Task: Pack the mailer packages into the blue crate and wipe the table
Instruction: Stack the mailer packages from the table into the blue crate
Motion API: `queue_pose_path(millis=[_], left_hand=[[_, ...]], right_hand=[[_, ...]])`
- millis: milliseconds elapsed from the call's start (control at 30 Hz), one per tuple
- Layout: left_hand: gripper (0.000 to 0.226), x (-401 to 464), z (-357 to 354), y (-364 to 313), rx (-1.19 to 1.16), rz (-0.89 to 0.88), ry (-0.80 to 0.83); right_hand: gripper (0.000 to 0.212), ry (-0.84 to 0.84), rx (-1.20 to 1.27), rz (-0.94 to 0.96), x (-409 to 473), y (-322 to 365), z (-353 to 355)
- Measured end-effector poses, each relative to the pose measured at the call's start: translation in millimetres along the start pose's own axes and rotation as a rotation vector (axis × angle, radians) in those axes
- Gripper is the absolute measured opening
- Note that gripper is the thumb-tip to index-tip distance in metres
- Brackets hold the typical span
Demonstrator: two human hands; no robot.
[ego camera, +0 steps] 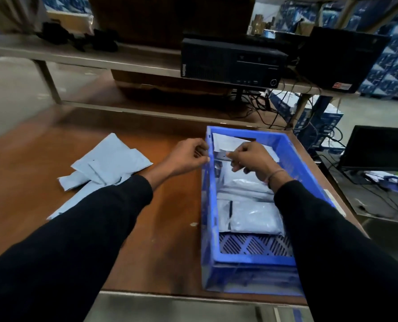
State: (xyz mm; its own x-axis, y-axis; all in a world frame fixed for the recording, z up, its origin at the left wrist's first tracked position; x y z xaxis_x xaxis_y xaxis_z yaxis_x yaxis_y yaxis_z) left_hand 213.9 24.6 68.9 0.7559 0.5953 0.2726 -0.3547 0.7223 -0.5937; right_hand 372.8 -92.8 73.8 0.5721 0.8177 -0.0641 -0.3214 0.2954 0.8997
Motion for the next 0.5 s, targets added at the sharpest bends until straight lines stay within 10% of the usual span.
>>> queue_pose_path(millis=[500], left_hand=[[0.037,-97,114,190,0.111,0.424,-0.136]], right_hand=[[0.021,0.37,-0.063,-0.107,26,48,-224]])
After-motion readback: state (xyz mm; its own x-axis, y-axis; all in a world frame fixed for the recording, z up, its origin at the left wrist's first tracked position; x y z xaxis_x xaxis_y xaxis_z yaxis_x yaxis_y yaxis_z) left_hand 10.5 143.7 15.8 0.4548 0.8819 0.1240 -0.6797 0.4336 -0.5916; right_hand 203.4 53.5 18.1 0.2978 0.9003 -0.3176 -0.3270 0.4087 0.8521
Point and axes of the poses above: each hand's wrist, its own x-axis towards the middle knuckle, its own z-axis out of the back of the hand, y = z × x, the point moved 8 cm from there along x, towards the middle knuckle, and after that the axes turned 8 degrees about x, right-handed, at the moved point
